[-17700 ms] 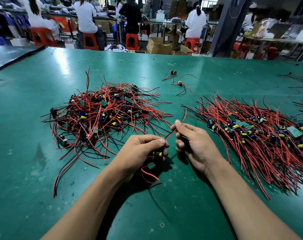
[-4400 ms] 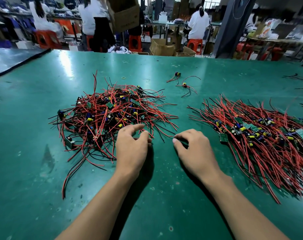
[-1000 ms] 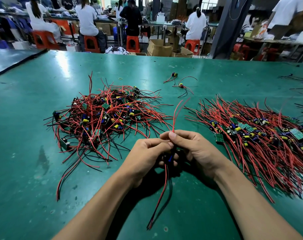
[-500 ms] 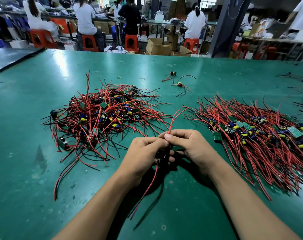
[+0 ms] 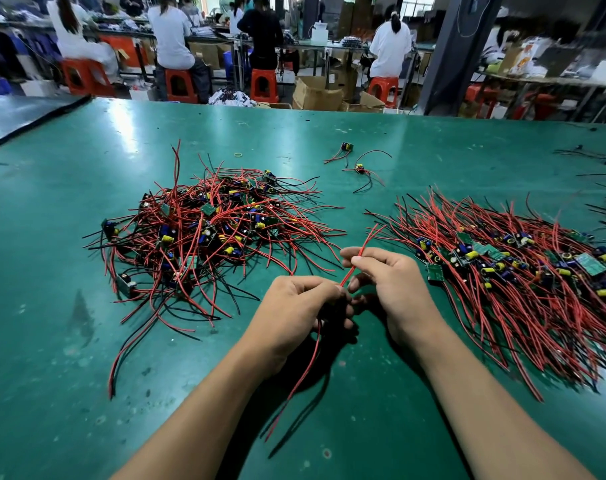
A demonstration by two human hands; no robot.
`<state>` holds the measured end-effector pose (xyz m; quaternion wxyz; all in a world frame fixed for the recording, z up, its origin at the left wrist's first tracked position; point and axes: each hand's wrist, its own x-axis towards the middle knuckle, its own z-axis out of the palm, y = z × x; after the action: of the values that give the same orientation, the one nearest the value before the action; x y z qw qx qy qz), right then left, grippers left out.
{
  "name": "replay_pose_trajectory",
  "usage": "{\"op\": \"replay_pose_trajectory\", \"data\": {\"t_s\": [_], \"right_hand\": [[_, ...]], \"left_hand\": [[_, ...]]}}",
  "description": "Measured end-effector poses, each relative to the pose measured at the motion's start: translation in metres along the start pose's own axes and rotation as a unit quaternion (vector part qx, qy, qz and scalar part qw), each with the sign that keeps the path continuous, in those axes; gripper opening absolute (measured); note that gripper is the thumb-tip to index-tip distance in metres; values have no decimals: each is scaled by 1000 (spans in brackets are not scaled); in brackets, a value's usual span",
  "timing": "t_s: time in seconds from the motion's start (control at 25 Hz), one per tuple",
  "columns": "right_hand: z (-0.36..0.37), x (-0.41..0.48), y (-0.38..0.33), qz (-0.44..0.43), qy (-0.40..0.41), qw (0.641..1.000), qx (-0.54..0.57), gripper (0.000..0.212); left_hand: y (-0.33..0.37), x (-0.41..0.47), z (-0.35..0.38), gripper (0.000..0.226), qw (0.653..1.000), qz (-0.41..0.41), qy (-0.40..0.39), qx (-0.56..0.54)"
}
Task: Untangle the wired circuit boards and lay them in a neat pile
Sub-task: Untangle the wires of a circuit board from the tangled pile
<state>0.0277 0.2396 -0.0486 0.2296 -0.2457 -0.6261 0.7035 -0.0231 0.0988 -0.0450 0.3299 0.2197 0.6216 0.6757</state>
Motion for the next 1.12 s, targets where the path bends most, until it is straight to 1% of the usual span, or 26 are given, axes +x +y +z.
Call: {"op": "replay_pose_trajectory", "data": {"t_s": [0.2, 0.48, 0.6, 0.68, 0.84, 0.96, 1.04, 1.12], "right_hand": [[-5, 4, 0, -19, 54, 998, 9, 22], [-7, 5, -4, -7, 79, 995, 65, 22], [-14, 7, -5, -18, 105, 992, 68, 20], [-17, 8, -3, -30, 109, 992, 60, 20], [-14, 7, 1, -46, 95, 993, 47, 18], [-17, 7, -2, -21, 72, 995, 72, 14], [-19, 5, -6, 27, 21, 992, 119, 12], [-18, 0, -8, 67, -69, 989, 109, 30]], "left_hand": [[2, -2, 1, 20, 1000, -13, -7, -3], [3, -1, -1, 24, 999, -24, -18, -22], [3, -2, -2, 23, 998, -34, -26, -37], [3, -3, -3, 22, 998, -35, -30, -38], [4, -2, -4, 25, 998, -35, -24, -50], [4, -2, -5, 23, 997, -36, -18, -66], [4, -2, -6, 20, 997, -35, -11, -69], [3, -1, -5, 16, 997, -31, -5, -64]]}}
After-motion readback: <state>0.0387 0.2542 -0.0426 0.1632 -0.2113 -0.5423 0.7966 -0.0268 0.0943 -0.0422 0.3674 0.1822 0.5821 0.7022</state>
